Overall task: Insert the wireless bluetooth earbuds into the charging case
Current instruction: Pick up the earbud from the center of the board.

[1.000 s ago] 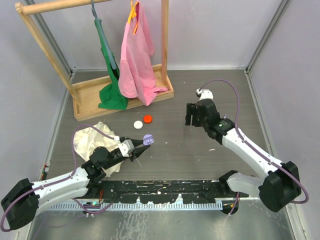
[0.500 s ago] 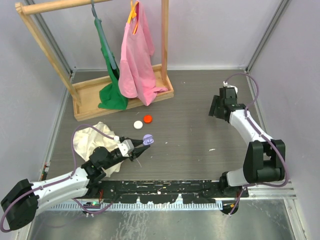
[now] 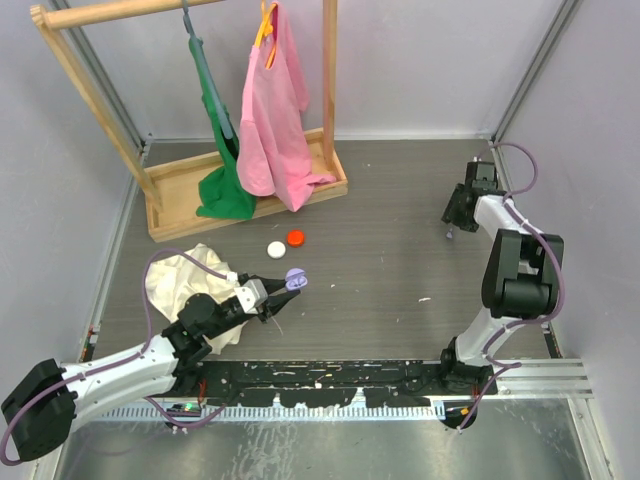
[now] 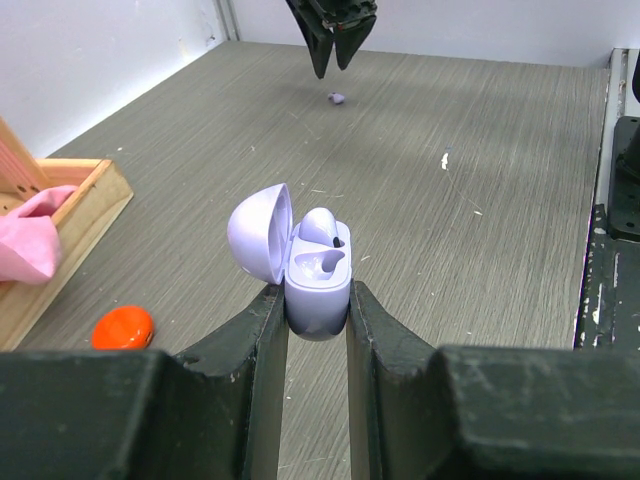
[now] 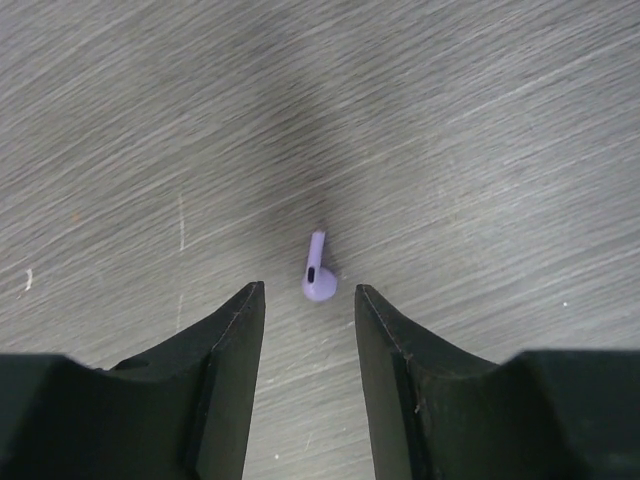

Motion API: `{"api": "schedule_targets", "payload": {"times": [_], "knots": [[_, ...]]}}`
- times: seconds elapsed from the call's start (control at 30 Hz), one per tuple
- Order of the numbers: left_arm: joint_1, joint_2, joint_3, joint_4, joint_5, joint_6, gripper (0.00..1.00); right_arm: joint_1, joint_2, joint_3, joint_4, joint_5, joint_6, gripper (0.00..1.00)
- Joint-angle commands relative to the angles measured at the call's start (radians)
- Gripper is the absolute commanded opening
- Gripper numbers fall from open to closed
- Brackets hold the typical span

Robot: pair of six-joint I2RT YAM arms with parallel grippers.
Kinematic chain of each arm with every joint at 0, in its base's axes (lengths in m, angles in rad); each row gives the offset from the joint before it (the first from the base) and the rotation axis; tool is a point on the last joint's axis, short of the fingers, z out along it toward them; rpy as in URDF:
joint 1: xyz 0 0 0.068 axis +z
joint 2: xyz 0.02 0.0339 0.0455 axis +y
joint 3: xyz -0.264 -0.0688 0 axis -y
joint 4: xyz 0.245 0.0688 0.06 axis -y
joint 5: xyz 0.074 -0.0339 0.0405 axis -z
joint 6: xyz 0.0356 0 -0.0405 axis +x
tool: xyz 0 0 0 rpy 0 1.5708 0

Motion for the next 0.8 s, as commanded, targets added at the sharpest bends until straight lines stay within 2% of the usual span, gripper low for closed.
{"api": "schedule_targets", "payload": {"times": [0.0, 0.5, 0.7, 0.77], "knots": [[-0.002, 0.004, 0.046, 0.043, 0.006, -0.006, 0.00, -0.023, 0.054, 0.066, 0.027, -0.035, -0.023, 0.46], [-0.003, 0.007, 0.047, 0.043, 0.009, -0.007, 0.00, -0.029, 0.174, 0.087, -0.033, -0.093, -0.039, 0.37], [-0.002, 0.007, 0.045, 0.045, 0.009, -0.007, 0.00, -0.028, 0.143, 0.048, -0.040, -0.101, -0.040, 0.20], [-0.003, 0.005, 0.045, 0.044, 0.010, -0.007, 0.00, -0.024, 0.122, 0.033, -0.039, -0.106, -0.039, 0.17]]}}
